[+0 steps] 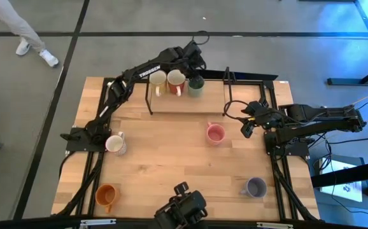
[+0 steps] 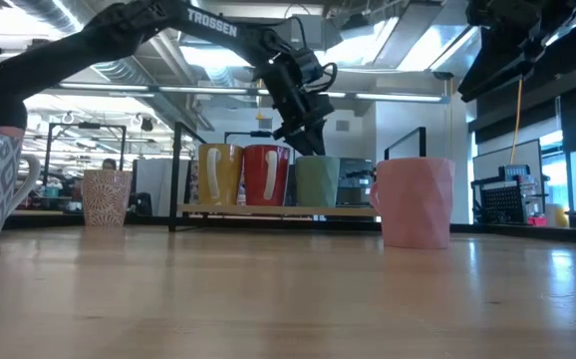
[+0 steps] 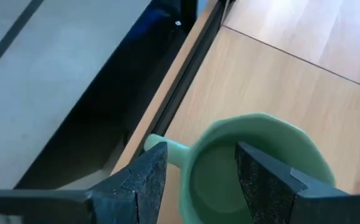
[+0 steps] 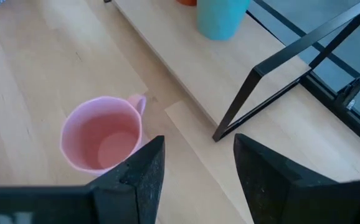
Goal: Place coffee mugs
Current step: Adjust the green mug
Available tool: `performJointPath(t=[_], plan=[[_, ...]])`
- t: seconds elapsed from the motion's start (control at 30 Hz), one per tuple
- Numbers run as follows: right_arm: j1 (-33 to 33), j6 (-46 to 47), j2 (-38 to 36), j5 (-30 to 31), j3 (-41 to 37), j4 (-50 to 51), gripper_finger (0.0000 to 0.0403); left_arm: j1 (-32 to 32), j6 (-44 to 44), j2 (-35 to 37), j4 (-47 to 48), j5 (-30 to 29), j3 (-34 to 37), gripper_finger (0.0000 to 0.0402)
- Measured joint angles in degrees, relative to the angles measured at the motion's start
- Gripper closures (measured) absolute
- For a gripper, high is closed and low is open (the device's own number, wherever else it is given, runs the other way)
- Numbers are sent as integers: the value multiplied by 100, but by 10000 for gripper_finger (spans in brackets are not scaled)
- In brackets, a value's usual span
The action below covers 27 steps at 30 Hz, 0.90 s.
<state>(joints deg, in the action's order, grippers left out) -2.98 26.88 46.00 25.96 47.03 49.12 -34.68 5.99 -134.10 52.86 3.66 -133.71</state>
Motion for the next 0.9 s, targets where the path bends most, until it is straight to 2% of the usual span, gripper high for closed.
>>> performJointPath(t=[0.53, 0.7, 0.9], plan=[[0, 1, 0, -2, 0, 0, 226, 65, 368, -159, 36, -11, 24, 223], [0, 3, 0, -3, 0, 0, 226, 94, 649, -164, 9, -13, 24, 258], [0, -5, 0, -4, 0, 0, 226, 93, 677, -164, 4, 16, 24, 325]])
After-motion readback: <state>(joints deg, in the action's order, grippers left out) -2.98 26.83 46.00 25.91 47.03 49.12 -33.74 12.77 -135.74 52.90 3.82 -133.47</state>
